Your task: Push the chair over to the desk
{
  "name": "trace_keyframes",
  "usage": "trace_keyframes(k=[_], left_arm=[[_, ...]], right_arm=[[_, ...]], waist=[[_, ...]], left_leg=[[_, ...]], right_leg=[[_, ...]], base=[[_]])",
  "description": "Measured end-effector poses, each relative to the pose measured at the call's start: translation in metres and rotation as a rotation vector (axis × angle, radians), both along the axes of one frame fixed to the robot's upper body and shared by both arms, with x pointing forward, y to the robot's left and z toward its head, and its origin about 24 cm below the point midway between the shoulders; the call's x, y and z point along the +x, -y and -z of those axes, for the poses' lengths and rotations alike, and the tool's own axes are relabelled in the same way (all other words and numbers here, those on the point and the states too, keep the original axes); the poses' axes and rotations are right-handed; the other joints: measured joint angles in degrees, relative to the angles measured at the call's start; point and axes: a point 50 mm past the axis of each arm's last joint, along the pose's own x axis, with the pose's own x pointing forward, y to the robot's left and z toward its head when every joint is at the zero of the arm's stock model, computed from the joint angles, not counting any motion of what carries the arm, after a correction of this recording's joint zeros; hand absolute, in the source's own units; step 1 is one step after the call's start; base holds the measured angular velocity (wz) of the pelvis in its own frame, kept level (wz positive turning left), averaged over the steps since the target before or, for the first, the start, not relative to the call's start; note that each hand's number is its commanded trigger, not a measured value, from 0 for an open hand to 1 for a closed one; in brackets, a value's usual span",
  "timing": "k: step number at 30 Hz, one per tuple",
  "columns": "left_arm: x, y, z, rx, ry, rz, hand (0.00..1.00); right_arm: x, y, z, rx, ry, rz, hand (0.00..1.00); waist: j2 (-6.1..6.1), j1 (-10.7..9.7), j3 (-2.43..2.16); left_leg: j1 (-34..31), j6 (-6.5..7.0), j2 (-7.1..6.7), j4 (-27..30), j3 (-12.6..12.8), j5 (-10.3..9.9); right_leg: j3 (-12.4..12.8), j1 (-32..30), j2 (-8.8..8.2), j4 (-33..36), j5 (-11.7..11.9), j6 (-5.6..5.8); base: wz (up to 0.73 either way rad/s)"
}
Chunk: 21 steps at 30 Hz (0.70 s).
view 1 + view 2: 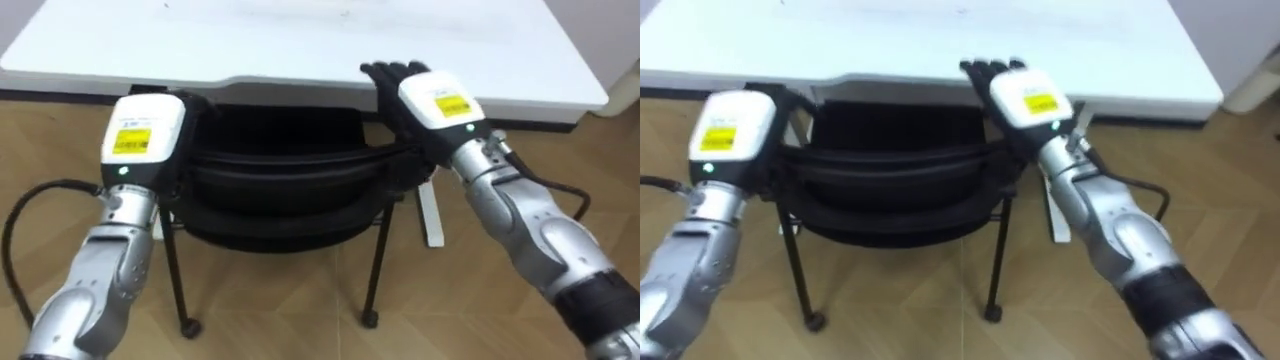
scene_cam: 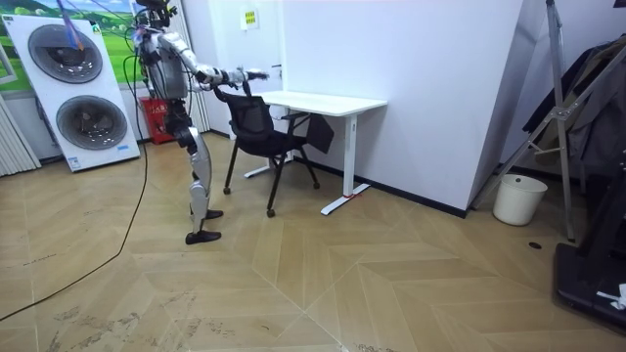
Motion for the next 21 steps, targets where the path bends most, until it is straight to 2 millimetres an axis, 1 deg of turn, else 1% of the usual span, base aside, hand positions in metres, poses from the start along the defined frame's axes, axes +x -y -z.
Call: trace_keyframes(k=[1,2,3,4,5,6,7,8,9,10,11,12,13,14,15,16,17,18,19,20,21], left_arm=[[0.000,-0.005,-0.003,0.014,-0.001,-0.009,0.00],[0.001,-0.008,-0.013,0.023,0.019,-0.008,0.00],[0.001,-0.010,-0.017,0.031,0.022,-0.007,0.00],[0.000,-0.017,-0.023,0.035,0.042,-0.015,0.00],[0.000,-0.021,-0.026,0.047,0.048,-0.016,0.00],[0.000,-0.021,-0.027,0.056,0.051,-0.008,0.00],[0.000,-0.024,-0.032,0.088,0.057,0.009,0.00],[-0.001,-0.028,-0.037,0.129,0.059,0.032,0.00],[-0.001,-0.029,-0.039,0.144,0.061,0.041,0.00],[-0.002,-0.033,-0.044,0.161,0.069,0.053,0.00],[-0.004,-0.036,-0.056,0.169,0.118,0.068,0.00],[-0.006,-0.038,-0.065,0.167,0.164,0.068,0.00],[-0.014,-0.043,-0.094,0.143,0.362,0.061,0.00],[-0.027,-0.050,-0.124,0.095,0.591,0.040,0.00],[-0.034,-0.054,-0.137,0.072,0.698,0.028,0.00],[-0.050,-0.064,-0.156,0.034,0.884,0.000,0.00],[-0.065,-0.074,-0.167,0.019,1.007,-0.036,0.00],[-0.072,-0.079,-0.170,0.023,1.050,-0.056,0.00],[-0.084,-0.089,-0.173,0.020,1.111,-0.099,0.00],[-0.096,-0.099,-0.171,0.000,1.148,-0.148,0.00],[-0.102,-0.105,-0.170,-0.012,1.166,-0.175,0.00]], right_arm=[[0.002,0.011,-0.033,0.101,0.152,0.034,0.00],[0.000,0.027,-0.067,0.173,0.311,0.081,0.00],[-0.003,0.037,-0.082,0.213,0.382,0.105,0.00],[-0.012,0.057,-0.107,0.280,0.511,0.146,0.00],[-0.025,0.073,-0.124,0.318,0.616,0.183,0.00],[-0.033,0.080,-0.131,0.323,0.665,0.199,0.00],[-0.050,0.093,-0.142,0.318,0.750,0.211,0.00],[-0.066,0.104,-0.148,0.327,0.813,0.217,0.00],[-0.074,0.109,-0.149,0.334,0.844,0.225,0.00],[-0.087,0.121,-0.150,0.355,0.902,0.251,0.00],[-0.097,0.131,-0.151,0.365,0.958,0.286,0.00],[-0.102,0.136,-0.152,0.372,0.982,0.302,0.00],[-0.108,0.142,-0.153,0.394,1.019,0.319,0.00],[-0.111,0.144,-0.154,0.422,1.039,0.312,0.00],[-0.112,0.144,-0.154,0.440,1.040,0.301,0.00],[-0.116,0.148,-0.150,0.466,1.037,0.298,0.00],[-0.123,0.155,-0.146,0.484,1.039,0.314,0.00],[-0.127,0.160,-0.144,0.495,1.042,0.331,0.00],[-0.138,0.172,-0.142,0.538,1.063,0.371,0.00],[-0.148,0.184,-0.140,0.596,1.100,0.416,0.00],[-0.153,0.191,-0.139,0.627,1.122,0.441,0.00]], waist=[[0.28,-0.78,0.19],[0.50,-0.74,0.34],[0.59,-0.54,0.40],[0.71,-0.32,0.48],[0.80,-0.57,0.54],[0.81,-0.59,0.54],[1.10,-0.55,0.73],[1.20,-0.89,0.78],[1.21,-0.95,0.79],[1.54,-1.30,0.83],[2.05,-1.96,0.83],[2.40,-2.22,0.78],[3.00,-3.05,0.55],[3.70,-4.77,0.02],[4.18,-5.63,-0.30],[4.90,-6.84,-1.43],[5.65,-8.14,-1.96],[5.93,-8.55,-2.14],[6.24,-9.06,-2.29],[6.54,-10.04,-2.39],[6.55,-10.75,-2.35]], left_leg=[[-0.13,0.01,0.22,-0.03,0.06,0.00],[-0.47,0.02,0.50,-0.01,0.26,-0.01],[-0.71,0.03,0.62,0.01,0.37,-0.02],[-1.04,0.10,0.77,-0.02,0.58,-0.07],[-1.29,0.24,0.79,0.02,0.60,-0.16],[-1.41,0.32,0.77,0.02,0.61,-0.22],[-1.48,0.51,0.76,0.16,0.73,-0.40],[-1.54,0.60,0.73,0.15,1.04,-0.50],[-1.57,0.67,0.75,0.11,1.20,-0.55],[-1.82,0.77,0.79,0.24,1.45,-0.62],[-2.15,0.81,0.70,0.34,1.47,-0.62],[-2.19,0.83,0.63,0.34,1.47,-0.61],[-2.16,0.92,0.56,0.28,1.68,-0.63],[-1.57,1.16,0.49,-0.36,2.22,-0.50],[-0.93,1.27,0.42,-0.86,2.64,-0.44],[0.69,1.63,0.25,-2.58,3.82,-0.19],[3.24,1.81,0.16,-4.23,5.19,-0.08],[4.44,1.84,0.15,-4.92,5.72,-0.07],[7.09,1.85,0.25,-6.42,7.09,-0.08],[9.41,1.85,0.27,-7.59,8.34,-0.09],[10.36,1.85,0.23,-8.12,8.74,-0.09]], right_leg=[[0.03,0.36,0.37,-1.26,0.63,0.09],[0.59,0.37,0.76,-2.46,1.49,0.04],[0.60,0.38,0.92,-3.12,1.90,0.04],[0.68,0.46,1.16,-4.31,2.59,0.10],[0.66,0.48,1.25,-4.80,3.03,0.19],[0.68,0.50,1.27,-5.14,3.16,0.27],[0.76,0.51,1.32,-5.36,3.45,0.38],[1.01,0.48,1.28,-5.66,3.60,0.52],[1.19,0.43,1.24,-5.79,3.66,0.57],[1.43,0.45,1.28,-6.25,3.90,0.68],[1.34,0.35,1.26,-6.34,4.02,0.82],[1.36,0.33,1.18,-6.35,4.06,0.89],[1.52,0.26,1.04,-6.30,4.07,0.94],[2.02,0.16,0.78,-6.14,4.06,1.09],[2.25,0.18,0.58,-6.12,4.01,1.18],[2.87,0.85,0.04,-6.03,3.91,1.39],[4.16,2.19,-0.30,-6.04,3.76,1.64],[4.63,2.83,-0.41,-6.01,3.62,1.85],[5.96,4.15,-0.54,-6.01,3.39,2.16],[7.10,5.38,-0.69,-5.97,2.78,1.98],[7.36,5.63,-0.81,-5.96,2.27,1.91]], base=[[-0.11],[-0.09],[-0.10],[-0.04],[0.00],[-0.05],[-0.07],[-0.09],[-0.07],[0.00],[0.05],[0.05],[-0.08],[-0.15],[-0.33],[-0.49],[-0.52],[-0.55],[-0.57],[-0.55],[-0.41]])
